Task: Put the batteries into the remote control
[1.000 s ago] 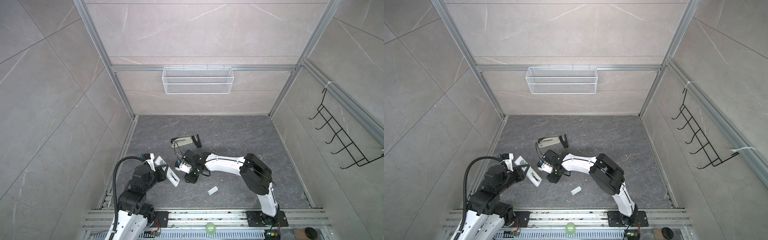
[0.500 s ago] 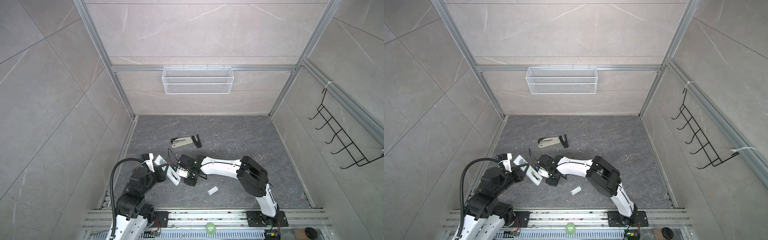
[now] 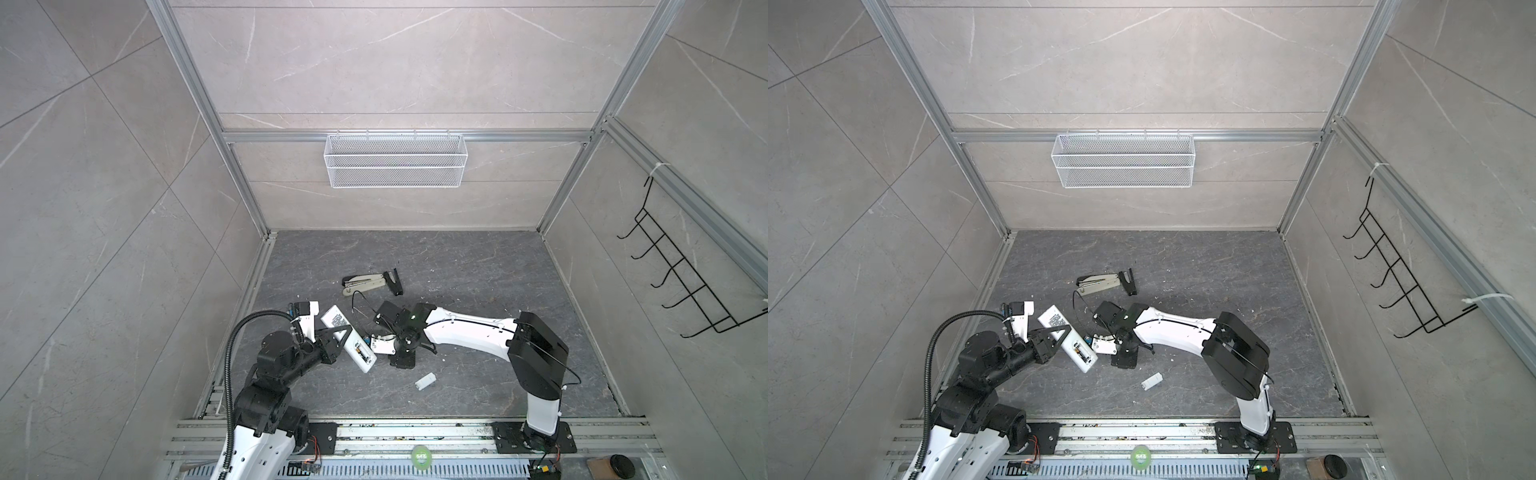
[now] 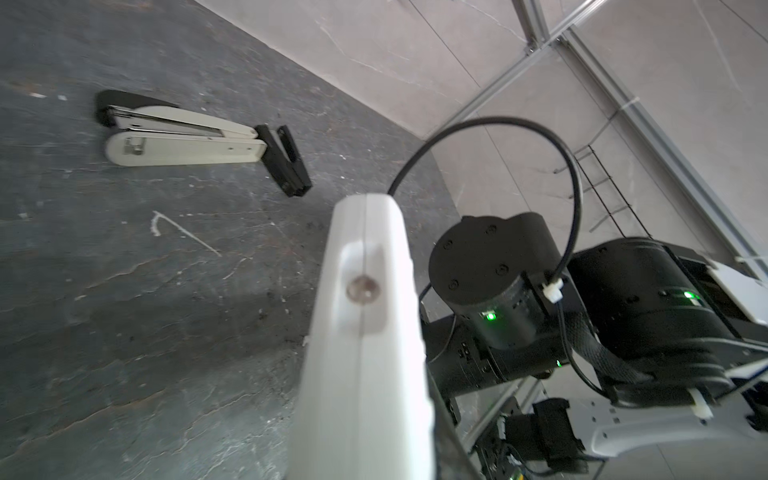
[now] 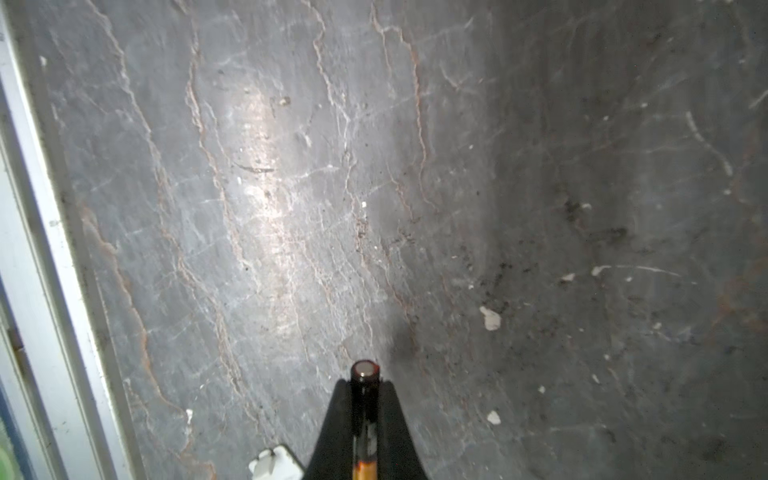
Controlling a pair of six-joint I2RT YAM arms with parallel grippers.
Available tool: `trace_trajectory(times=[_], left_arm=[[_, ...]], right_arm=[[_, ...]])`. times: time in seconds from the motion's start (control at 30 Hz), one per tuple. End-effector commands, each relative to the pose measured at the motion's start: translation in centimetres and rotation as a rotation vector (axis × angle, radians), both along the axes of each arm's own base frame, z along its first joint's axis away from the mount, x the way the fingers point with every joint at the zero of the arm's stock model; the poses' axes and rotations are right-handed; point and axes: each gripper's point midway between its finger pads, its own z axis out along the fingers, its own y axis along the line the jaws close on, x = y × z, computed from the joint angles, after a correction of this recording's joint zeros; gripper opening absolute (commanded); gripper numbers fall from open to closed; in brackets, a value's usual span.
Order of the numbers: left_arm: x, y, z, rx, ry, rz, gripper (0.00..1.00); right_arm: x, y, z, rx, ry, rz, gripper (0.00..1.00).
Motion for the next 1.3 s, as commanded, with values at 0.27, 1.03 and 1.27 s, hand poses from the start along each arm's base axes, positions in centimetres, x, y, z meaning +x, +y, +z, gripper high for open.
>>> trace_trajectory(times=[0.27,1.03,1.27], left_arm=[[-2.0,-1.7,4.6,-0.07,-0.172,-0.154,0.0],[-2.3,-2.2,5.0,-0.096,-0.189,-0.194,0.0],[-2.4,-2.1,5.1,-0.095,-0.194,-0.193,0.0]], right_arm=[[-1.0,-0.6,-1.2,-0.065,0.035,0.151,0.0],[-0.4,-0.6,-4.3,-0.114,0.047,0.165,0.21],[0.4,0.3,-1.7,-0.021,-0.014,0.097,0.52]])
